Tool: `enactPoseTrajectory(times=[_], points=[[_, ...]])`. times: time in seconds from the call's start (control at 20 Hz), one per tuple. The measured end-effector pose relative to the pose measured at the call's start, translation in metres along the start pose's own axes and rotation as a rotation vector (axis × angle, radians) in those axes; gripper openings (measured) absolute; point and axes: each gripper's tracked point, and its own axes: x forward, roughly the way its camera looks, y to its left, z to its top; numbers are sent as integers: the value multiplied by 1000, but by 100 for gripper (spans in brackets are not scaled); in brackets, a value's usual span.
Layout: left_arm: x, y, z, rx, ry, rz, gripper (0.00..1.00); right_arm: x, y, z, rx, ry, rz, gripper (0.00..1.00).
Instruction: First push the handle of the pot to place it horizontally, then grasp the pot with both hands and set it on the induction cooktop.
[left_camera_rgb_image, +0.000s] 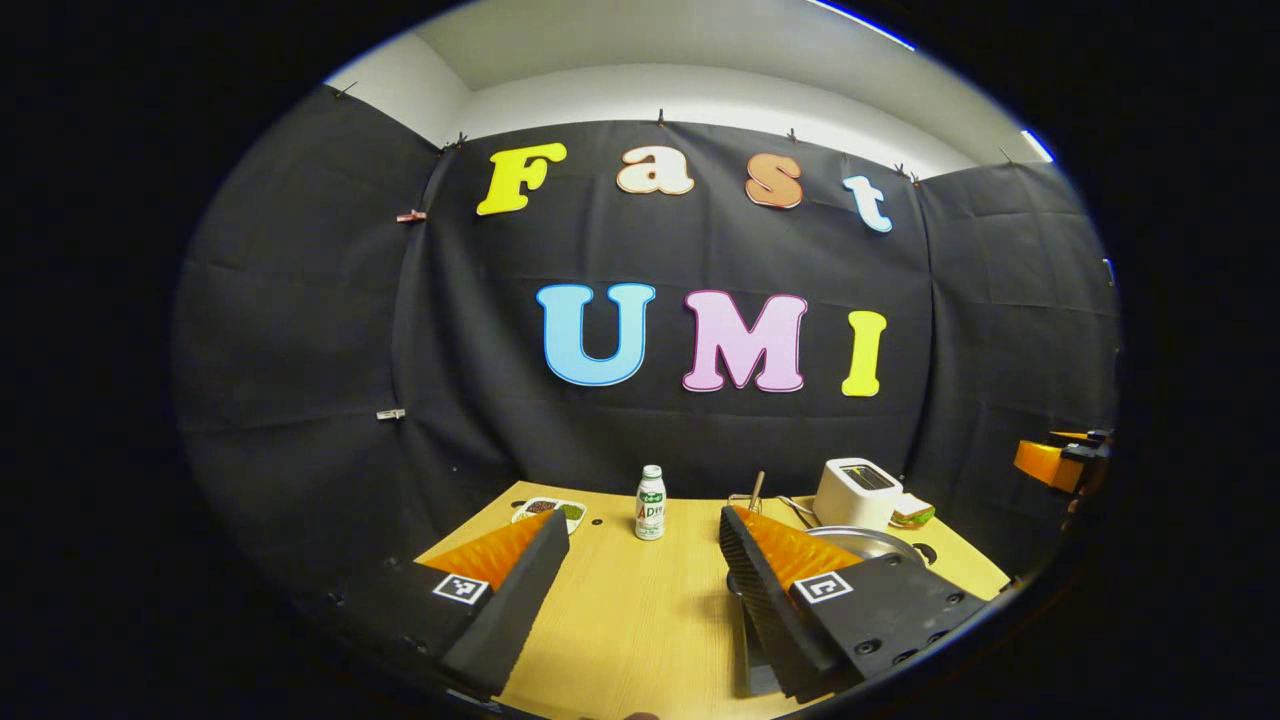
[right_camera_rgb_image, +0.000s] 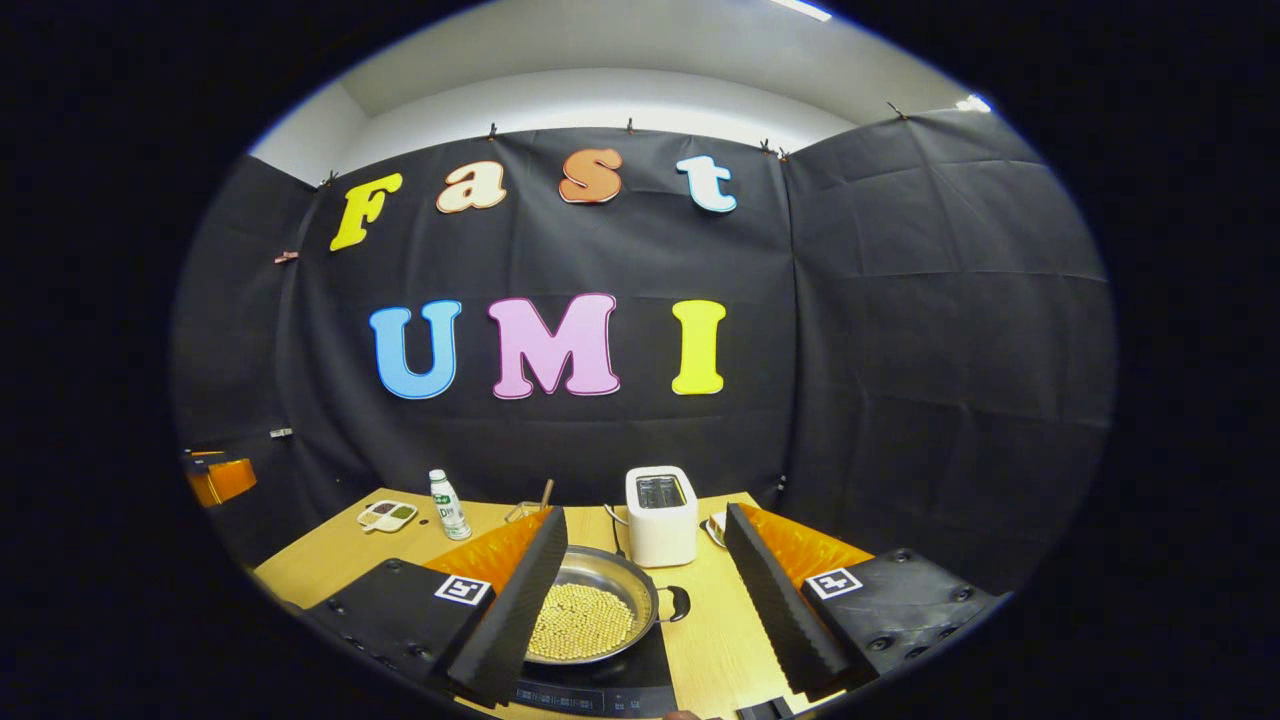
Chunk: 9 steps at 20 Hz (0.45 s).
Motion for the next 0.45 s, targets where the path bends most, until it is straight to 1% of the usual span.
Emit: enactPoseTrajectory(times=[0.2,0.3,0.35,0.45], points=[[-1,1,-1,16,7,-18,95,-3,13,2,-8,-5,14,98],[1,2,-3,15,11,-27,95,-5,18,2,-10,-5,17,100],[3,4,-6,13,16,-31,95,-6,21,1,-7,-2,17,98],[4,8,-8,12,19,-35,95,-8,25,-1,3,4,13,98]])
